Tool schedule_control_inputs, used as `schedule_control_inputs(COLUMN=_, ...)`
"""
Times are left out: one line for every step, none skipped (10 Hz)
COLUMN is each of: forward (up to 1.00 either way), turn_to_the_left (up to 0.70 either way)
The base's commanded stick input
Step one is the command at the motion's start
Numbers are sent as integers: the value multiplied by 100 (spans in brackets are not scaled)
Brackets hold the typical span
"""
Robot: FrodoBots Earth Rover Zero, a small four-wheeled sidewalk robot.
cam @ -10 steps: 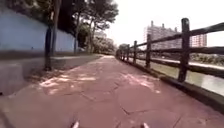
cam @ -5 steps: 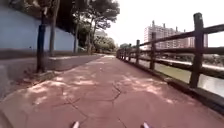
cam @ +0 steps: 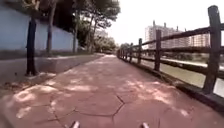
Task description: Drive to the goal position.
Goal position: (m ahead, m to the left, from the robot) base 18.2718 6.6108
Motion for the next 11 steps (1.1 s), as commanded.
schedule_control_inputs(forward=70, turn_to_the_left=0)
schedule_control_inputs(forward=70, turn_to_the_left=0)
schedule_control_inputs(forward=70, turn_to_the_left=0)
schedule_control_inputs(forward=70, turn_to_the_left=0)
schedule_control_inputs(forward=70, turn_to_the_left=0)
schedule_control_inputs(forward=70, turn_to_the_left=0)
schedule_control_inputs(forward=70, turn_to_the_left=0)
schedule_control_inputs(forward=70, turn_to_the_left=0)
schedule_control_inputs(forward=70, turn_to_the_left=0)
schedule_control_inputs(forward=70, turn_to_the_left=0)
schedule_control_inputs(forward=70, turn_to_the_left=0)
